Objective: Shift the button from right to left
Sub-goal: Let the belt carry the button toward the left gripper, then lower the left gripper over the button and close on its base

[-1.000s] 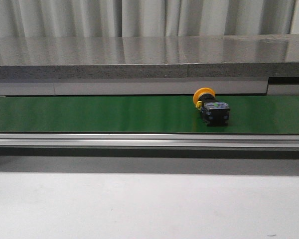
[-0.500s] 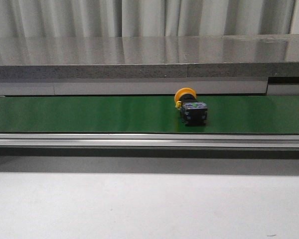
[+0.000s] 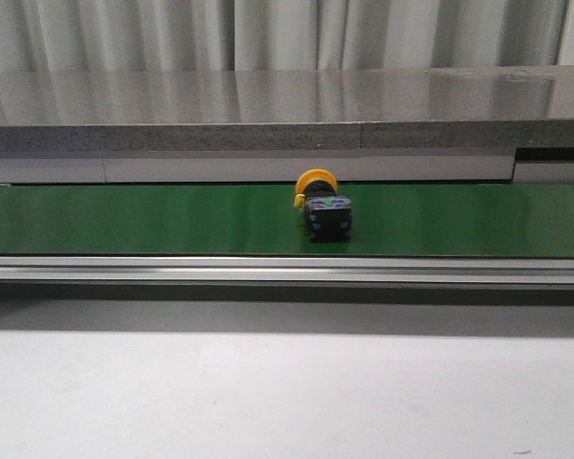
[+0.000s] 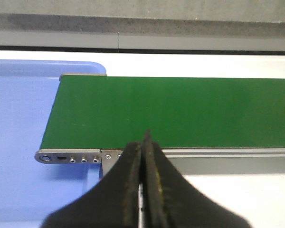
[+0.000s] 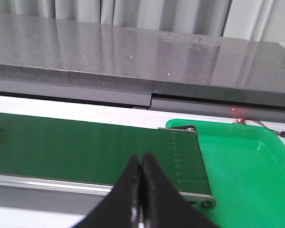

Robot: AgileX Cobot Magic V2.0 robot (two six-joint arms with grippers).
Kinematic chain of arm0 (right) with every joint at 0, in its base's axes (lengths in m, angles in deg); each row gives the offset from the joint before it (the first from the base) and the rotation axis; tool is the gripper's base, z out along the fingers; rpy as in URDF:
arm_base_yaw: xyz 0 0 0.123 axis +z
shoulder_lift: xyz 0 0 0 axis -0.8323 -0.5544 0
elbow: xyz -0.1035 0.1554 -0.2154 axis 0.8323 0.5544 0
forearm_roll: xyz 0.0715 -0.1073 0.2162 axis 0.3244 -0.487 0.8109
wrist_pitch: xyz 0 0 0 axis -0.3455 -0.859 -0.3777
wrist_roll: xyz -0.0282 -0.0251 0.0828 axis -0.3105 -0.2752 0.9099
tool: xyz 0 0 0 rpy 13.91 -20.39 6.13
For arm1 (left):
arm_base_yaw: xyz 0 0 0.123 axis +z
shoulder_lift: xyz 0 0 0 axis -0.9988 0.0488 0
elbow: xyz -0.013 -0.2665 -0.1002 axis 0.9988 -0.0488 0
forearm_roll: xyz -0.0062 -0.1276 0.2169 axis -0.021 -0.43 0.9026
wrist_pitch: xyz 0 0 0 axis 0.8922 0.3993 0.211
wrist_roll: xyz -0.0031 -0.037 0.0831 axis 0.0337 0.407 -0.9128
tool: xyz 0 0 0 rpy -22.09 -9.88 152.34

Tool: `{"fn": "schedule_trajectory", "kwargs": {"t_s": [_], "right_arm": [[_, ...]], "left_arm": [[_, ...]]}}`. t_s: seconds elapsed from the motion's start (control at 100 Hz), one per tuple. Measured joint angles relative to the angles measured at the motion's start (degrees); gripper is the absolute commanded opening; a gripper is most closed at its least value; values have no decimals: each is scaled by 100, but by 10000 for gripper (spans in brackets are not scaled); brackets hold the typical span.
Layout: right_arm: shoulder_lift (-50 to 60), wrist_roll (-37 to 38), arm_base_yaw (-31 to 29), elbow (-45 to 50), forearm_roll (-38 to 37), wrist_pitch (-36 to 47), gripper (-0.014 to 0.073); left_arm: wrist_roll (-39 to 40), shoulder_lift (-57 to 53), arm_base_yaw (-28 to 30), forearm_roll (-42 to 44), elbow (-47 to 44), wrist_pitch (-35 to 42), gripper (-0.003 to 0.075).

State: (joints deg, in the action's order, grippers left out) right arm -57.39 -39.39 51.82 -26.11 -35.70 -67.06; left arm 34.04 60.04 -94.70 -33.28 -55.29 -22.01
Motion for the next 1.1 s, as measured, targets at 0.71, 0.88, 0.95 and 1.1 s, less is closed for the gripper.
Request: {"fn": "schedule_trajectory", "kwargs": {"t_s": [0.71, 0.88, 0.95, 1.1], "right_arm": [[0, 0, 0, 0, 0, 0, -69], [0, 0, 0, 0, 0, 0, -69], [0, 0, 0, 0, 0, 0, -69], [0, 0, 0, 0, 0, 0, -69]], "left_arm": [[-284, 4437, -477, -398, 3506, -1507, 638], [-201, 5125, -968, -409, 4184, -1746, 638], [-78, 5376, -1150, -409, 4441, -1810, 638], [248, 5805, -1528, -398, 4929, -1973, 638]]}}
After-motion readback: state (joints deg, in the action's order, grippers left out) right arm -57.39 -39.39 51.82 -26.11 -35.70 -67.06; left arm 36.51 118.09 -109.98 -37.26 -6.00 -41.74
